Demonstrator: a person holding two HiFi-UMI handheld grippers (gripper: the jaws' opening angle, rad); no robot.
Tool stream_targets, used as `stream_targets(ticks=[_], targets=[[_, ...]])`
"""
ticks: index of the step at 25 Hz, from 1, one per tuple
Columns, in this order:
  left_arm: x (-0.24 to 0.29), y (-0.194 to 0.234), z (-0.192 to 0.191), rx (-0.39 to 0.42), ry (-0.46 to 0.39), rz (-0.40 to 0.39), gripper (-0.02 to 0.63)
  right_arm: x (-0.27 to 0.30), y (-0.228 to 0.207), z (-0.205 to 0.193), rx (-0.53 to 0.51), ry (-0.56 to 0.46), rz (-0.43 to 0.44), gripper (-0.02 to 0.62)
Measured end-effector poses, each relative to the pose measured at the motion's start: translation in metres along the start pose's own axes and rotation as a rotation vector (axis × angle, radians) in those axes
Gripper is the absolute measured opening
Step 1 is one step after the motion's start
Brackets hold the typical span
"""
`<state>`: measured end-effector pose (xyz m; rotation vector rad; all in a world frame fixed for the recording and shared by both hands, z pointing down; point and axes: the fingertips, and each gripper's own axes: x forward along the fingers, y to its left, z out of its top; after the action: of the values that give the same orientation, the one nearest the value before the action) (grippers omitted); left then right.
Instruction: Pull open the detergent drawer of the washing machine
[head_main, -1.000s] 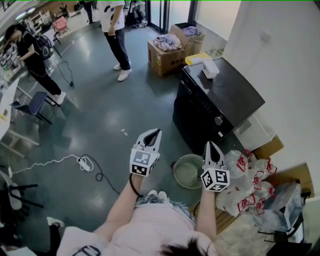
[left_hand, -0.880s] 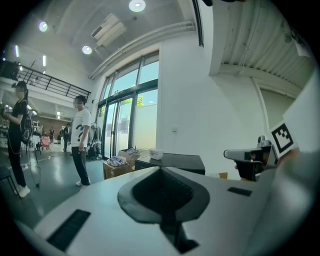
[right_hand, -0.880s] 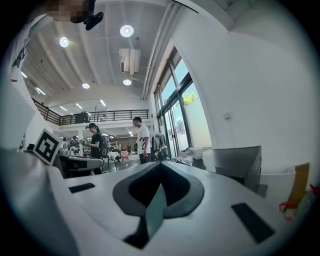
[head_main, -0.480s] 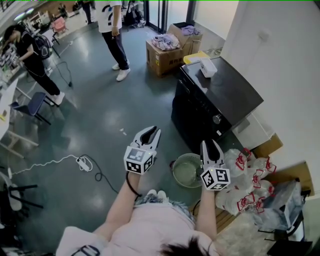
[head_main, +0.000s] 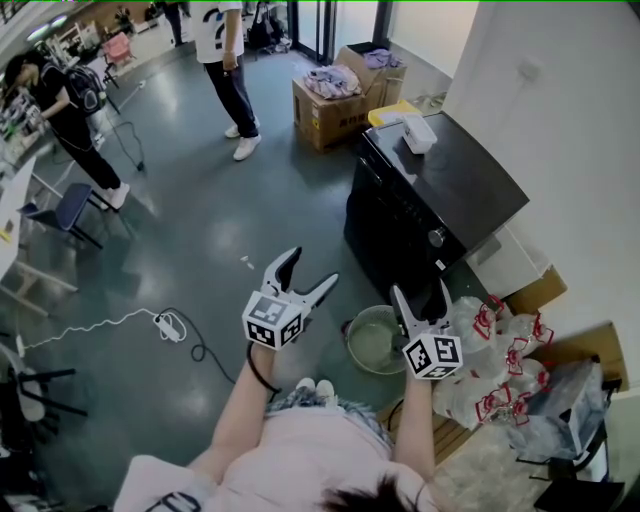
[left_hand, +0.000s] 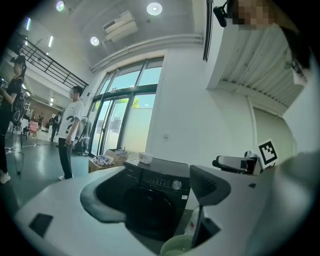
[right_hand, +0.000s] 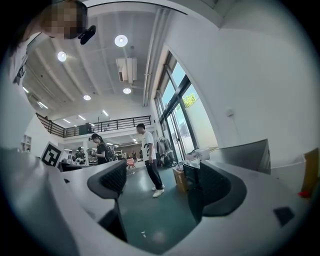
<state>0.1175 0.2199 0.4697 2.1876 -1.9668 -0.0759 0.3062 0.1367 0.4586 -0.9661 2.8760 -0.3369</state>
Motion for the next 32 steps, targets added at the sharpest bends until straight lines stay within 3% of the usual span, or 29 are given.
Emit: stream_targets(ticks=[18,32], targets=[[0.001,0.061,0.008,0.002,-0.014,-0.01,0.387,0.032,0.014,-0.011,0.018,-0.027,-0.059,0.456],[0.069,0.123,0.005,0.013,-0.001,-0.005,0.387,0.117,-0.032,-0.024,0.013,-0.013,-0.093,0.456]])
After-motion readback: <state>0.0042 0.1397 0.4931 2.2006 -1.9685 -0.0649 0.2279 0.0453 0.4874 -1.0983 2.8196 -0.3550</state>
